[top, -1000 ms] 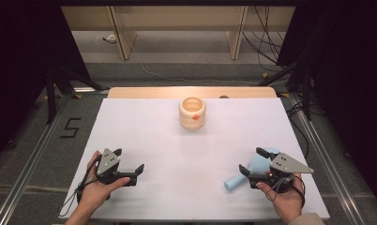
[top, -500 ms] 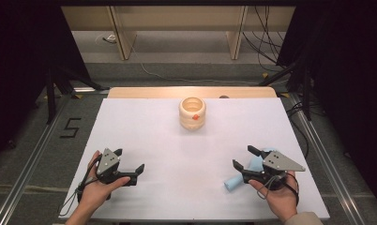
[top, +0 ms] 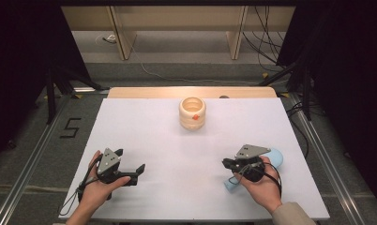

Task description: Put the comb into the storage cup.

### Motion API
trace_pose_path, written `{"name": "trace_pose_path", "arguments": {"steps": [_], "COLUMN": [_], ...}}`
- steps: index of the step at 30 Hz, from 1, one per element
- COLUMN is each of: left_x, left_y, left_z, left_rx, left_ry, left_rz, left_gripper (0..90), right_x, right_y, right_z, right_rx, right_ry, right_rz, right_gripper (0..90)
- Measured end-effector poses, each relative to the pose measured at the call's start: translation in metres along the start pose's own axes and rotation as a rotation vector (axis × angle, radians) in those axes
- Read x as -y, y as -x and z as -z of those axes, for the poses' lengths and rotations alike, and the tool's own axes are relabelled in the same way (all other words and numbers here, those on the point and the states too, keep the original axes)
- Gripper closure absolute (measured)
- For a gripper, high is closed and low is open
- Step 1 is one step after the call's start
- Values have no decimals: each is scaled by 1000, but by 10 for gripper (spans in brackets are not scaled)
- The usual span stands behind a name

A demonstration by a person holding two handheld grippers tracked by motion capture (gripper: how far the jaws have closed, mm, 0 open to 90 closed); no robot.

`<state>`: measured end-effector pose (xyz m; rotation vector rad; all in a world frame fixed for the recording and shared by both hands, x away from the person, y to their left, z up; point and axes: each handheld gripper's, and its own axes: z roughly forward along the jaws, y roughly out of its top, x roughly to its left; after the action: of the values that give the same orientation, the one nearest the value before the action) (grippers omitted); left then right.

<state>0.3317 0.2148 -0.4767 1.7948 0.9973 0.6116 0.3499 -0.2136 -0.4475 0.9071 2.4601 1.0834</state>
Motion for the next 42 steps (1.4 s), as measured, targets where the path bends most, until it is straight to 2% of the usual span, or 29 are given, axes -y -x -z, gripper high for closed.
{"name": "trace_pose_path", "arguments": {"steps": [3,10,18,21,30,42], "left_x": [0,0,0,0,0,0], "left_y": [0,0,0,0,1,0], "left_z": [0,0,-1,-1,-1,-1], "left_rx": [3,2,1,4,5,7], "left_ry": [-3,0,-2,-3,-4,-8], "left_rz": [1,1,-1,0,-1,-4], "left_gripper": [0,0,0,0,0,0], "right_x": [1,-1,-1,-4,-13,-14], "right_y": [1,8,5,4,12,9], "right_z": [-5,-6,-16,-19,-24,-32], "right_rx": [-3,25,13,2,4,-15], "right_ry": [-72,-131,-223,-244,-284,-345], "right_rz": [-24,-73,-88,-64,-91,-103], "right_gripper": [893,900,900,900,900,900]}}
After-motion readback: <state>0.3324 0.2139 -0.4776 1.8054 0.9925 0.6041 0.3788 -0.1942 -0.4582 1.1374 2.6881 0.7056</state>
